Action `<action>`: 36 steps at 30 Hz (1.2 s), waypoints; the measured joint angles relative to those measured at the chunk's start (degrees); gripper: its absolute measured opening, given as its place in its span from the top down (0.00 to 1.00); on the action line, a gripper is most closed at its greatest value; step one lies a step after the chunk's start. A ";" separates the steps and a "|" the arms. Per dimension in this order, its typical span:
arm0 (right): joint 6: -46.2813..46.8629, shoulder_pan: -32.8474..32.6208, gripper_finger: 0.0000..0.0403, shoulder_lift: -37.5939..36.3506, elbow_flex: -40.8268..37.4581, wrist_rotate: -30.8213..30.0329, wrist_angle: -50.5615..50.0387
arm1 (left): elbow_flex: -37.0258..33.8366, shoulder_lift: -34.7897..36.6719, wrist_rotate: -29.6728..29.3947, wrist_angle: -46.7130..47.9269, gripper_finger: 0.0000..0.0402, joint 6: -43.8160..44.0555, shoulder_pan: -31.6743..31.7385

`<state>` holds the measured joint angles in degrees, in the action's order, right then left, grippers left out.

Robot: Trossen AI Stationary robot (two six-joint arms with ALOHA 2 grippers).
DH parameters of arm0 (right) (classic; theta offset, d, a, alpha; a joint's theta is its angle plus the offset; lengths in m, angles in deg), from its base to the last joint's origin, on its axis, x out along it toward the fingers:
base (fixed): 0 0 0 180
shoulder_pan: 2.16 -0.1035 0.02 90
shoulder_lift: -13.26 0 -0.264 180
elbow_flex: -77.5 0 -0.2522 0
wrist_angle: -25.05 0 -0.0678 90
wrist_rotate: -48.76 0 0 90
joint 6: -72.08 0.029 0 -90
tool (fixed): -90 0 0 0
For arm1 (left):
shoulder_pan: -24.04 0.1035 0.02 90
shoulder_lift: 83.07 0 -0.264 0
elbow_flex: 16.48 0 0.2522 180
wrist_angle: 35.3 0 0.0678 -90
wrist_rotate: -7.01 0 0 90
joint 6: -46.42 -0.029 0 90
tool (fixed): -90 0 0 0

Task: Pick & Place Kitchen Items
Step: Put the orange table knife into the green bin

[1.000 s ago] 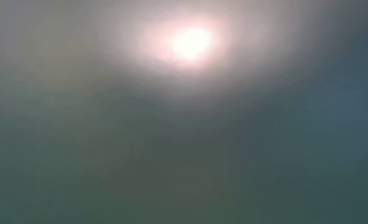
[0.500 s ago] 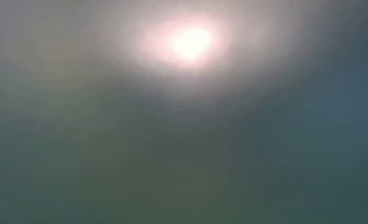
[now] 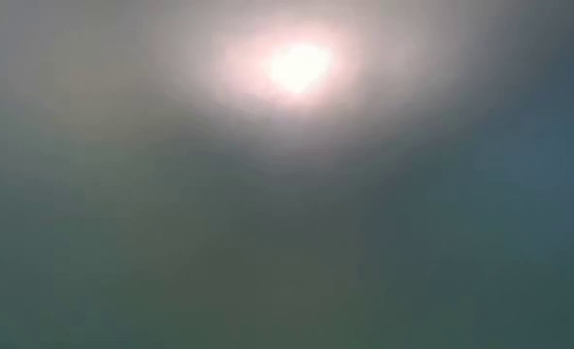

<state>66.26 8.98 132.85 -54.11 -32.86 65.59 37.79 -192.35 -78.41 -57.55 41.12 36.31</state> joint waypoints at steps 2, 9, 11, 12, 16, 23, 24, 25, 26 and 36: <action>0.04 0.00 0.85 0.01 0.00 -0.29 0.00 | 0.00 0.00 0.00 0.00 0.60 0.00 0.00; 0.73 0.00 0.90 0.01 0.00 -0.86 0.02 | 0.00 0.00 0.00 0.20 0.61 0.00 0.00; 0.94 -0.02 0.90 0.01 0.00 -0.92 0.02 | 0.00 0.00 0.02 0.17 0.61 0.00 0.00; 0.94 -0.02 0.90 0.01 0.00 -0.94 0.02 | 0.00 0.00 0.05 0.17 0.61 0.00 0.00; 1.05 -0.02 0.90 0.01 0.00 -1.08 0.02 | 0.00 0.00 0.95 0.17 0.61 0.00 0.00; 1.85 -0.04 0.90 -0.95 0.08 -0.85 -1.51 | 0.00 0.00 1.01 0.17 0.61 0.00 -0.02; 1.97 -0.07 0.90 -1.39 0.17 -0.85 -2.48 | 0.00 0.00 1.03 0.17 0.61 0.00 -0.02; 1.97 -0.19 0.90 -1.66 0.17 -0.88 -2.72 | 0.00 0.00 1.03 0.17 0.61 0.00 -0.02; 1.97 -0.36 0.90 -1.98 0.17 -1.02 -3.29 | 0.00 0.00 1.03 0.20 0.61 0.02 -0.02; 2.33 -0.39 0.90 -2.20 0.15 -1.08 -3.08 | 0.00 -0.02 1.14 -0.25 0.61 0.00 -0.62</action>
<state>68.59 8.59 130.65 -53.95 -33.94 62.51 37.79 -192.37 -77.27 -57.80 41.12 35.69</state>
